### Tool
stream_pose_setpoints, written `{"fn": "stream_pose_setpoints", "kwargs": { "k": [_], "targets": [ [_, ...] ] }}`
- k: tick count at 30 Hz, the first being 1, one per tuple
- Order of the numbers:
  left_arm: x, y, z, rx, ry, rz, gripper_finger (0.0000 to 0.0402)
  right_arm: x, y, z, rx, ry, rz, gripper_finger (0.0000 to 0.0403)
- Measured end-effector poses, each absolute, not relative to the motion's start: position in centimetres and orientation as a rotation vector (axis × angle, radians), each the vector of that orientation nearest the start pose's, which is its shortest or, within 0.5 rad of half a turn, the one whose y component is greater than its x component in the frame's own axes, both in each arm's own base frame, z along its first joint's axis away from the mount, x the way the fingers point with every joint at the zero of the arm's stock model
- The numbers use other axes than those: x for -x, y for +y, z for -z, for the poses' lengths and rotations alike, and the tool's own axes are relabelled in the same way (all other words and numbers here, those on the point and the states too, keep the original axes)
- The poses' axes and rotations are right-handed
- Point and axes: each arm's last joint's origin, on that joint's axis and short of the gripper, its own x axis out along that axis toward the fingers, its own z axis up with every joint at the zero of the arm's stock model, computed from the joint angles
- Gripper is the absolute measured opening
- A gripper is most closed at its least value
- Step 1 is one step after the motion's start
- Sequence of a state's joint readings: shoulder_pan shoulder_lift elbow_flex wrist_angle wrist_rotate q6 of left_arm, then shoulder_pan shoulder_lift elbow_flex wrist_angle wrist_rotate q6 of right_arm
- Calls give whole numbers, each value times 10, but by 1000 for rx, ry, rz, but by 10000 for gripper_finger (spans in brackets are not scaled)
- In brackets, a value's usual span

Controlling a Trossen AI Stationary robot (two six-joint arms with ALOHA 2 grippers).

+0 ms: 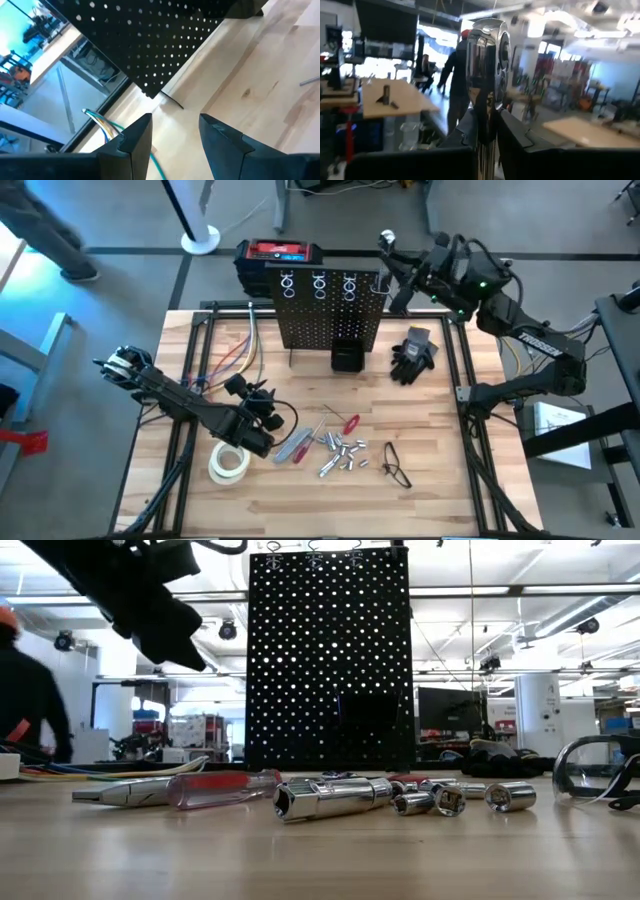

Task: Hang tools onto peg board
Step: Hang the ratchet wrench on the peg board

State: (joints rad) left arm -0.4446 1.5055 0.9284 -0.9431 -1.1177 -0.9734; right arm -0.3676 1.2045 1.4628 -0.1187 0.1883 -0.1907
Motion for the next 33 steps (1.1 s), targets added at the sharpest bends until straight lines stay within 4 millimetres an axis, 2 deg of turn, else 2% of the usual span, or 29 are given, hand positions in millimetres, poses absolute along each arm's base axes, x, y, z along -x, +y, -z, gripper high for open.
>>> {"fn": "stream_pose_setpoints", "kwargs": {
  "k": [5,14,27,33],
  "targets": [
    [-232,-82,-203,-218,675,-937,154,-226,-94,-471,130,-13,607,25],
    [-233,-82,-203,-211,669,-937,154,-225,-95,-456,71,11,658,25],
    [-234,-82,-205,-228,618,-957,154,-222,-94,-415,25,11,701,26],
    [-234,-82,-205,-227,618,-957,154,-218,-91,-401,23,-9,698,51]
  ]
}}
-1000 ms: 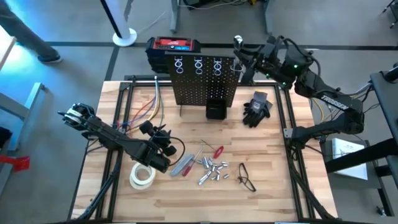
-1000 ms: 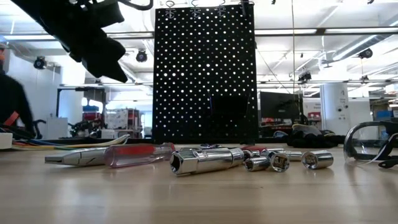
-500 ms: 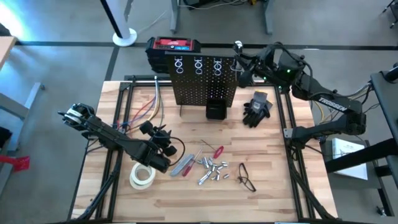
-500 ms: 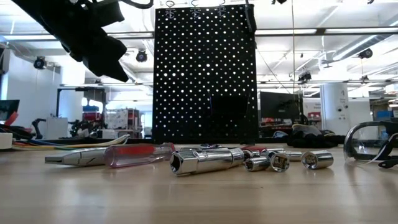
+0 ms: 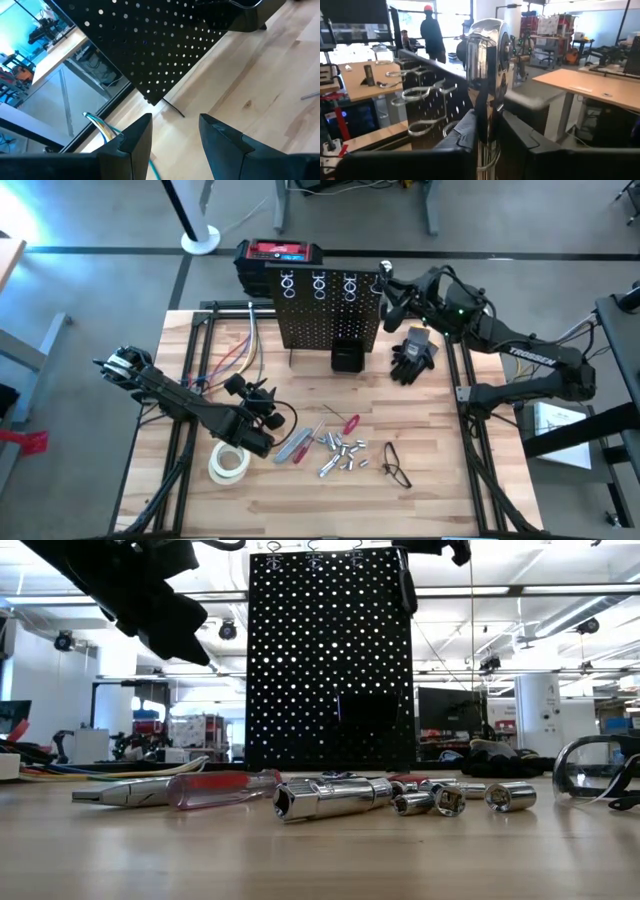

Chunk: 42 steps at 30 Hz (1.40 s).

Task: Hang tools onto peg board
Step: Hang the ratchet wrench on the peg board

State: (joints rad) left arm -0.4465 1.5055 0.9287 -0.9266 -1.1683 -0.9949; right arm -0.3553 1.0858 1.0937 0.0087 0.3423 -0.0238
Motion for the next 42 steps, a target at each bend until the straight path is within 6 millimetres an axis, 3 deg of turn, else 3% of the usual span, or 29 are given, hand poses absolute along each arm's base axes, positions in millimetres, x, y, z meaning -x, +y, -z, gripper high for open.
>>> {"fn": "stream_pose_setpoints", "kwargs": {
  "k": [6,24,42],
  "targets": [
    [-235,-83,-206,-220,612,-957,154,-214,-88,-393,25,-19,672,50],
    [-237,-84,-211,-219,608,-950,154,-210,-84,-393,29,-7,603,111],
    [-238,-85,-211,-206,599,-948,154,-202,-77,-399,10,-35,558,106]
  ]
}}
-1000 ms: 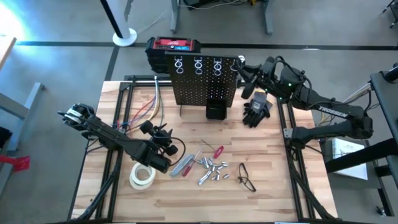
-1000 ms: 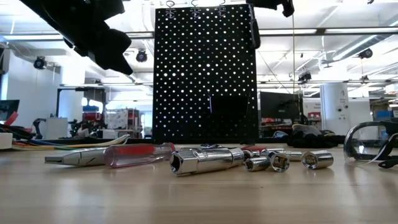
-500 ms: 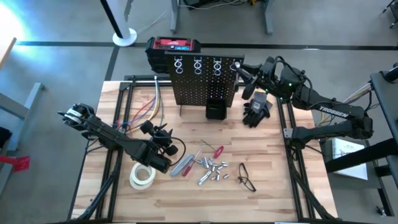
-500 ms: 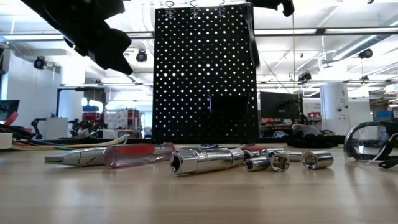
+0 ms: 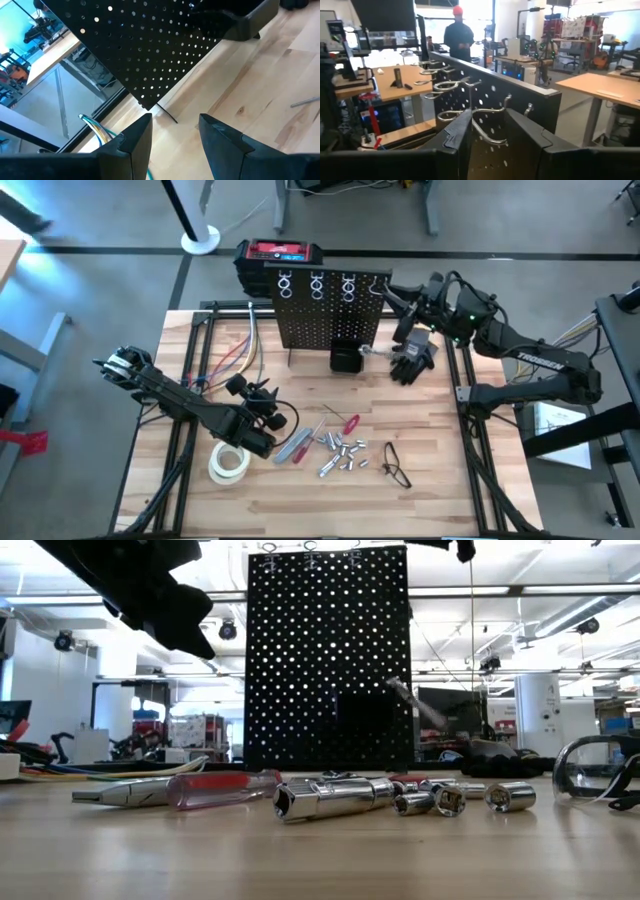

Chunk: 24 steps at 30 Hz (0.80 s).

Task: Hang tools onto peg board
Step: Hang the ratchet wrench on the peg board

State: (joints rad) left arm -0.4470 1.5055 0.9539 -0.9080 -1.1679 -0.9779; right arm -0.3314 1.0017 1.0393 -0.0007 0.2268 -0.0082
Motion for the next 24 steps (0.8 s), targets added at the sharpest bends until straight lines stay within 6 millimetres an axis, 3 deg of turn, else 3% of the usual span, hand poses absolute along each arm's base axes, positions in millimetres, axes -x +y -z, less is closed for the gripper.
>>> {"fn": "stream_pose_setpoints", "kwargs": {
  "k": [6,11,16,21,24],
  "targets": [
    [-239,-86,-211,-196,592,-945,154,-187,-59,-407,34,-46,499,116],
    [-240,-86,-211,-189,590,-937,154,-180,-46,-394,-16,83,444,119],
    [-242,-87,-211,-189,588,-928,154,-179,-37,-359,-81,255,453,115],
    [-242,-88,-211,-169,604,-912,154,-167,-34,-311,-119,410,634,121],
    [-242,-90,-211,-183,615,-897,154,-165,-34,-280,-140,450,648,126]
  ]
}}
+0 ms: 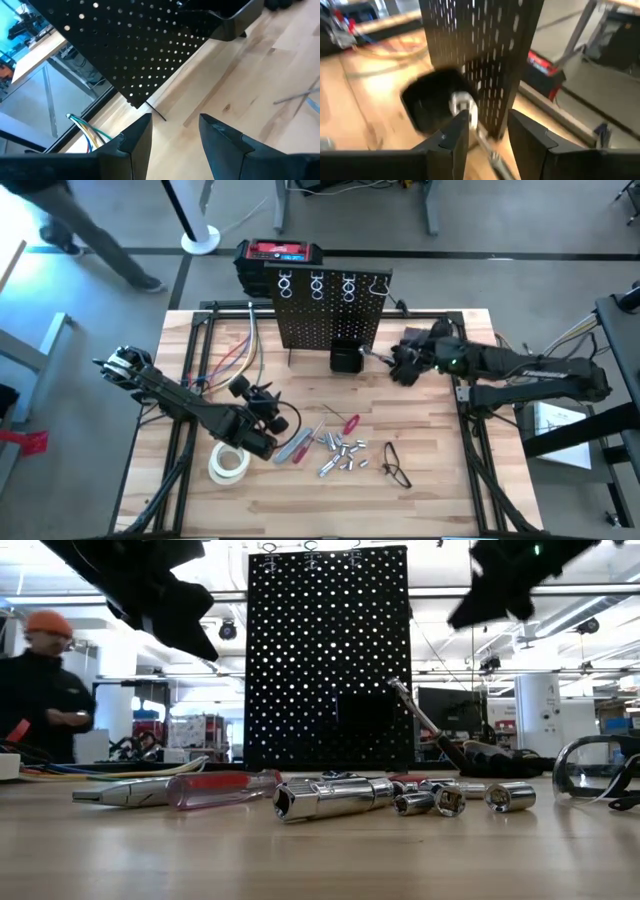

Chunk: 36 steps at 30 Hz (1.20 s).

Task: Hang tools onto peg board
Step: Hang the ratchet wrench on the peg board

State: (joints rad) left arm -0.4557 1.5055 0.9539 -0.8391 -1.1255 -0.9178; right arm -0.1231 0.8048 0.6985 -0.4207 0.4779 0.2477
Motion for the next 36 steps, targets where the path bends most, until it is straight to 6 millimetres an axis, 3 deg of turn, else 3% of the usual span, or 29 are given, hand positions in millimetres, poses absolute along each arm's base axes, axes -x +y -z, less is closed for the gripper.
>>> {"fn": "stream_pose_setpoints", "kwargs": {
  "k": [6,11,27,36],
  "targets": [
    [-247,-90,-210,-192,662,-850,154,-166,-34,-232,-179,494,667,133],
    [-250,-86,-209,-143,703,-824,154,-170,-35,-212,-202,506,680,129],
    [-253,-87,-205,-99,788,-757,154,-201,-49,-179,-123,587,724,131],
    [-253,-86,-204,-122,779,-770,154,-216,-59,-162,112,693,664,148]
  ]
}}
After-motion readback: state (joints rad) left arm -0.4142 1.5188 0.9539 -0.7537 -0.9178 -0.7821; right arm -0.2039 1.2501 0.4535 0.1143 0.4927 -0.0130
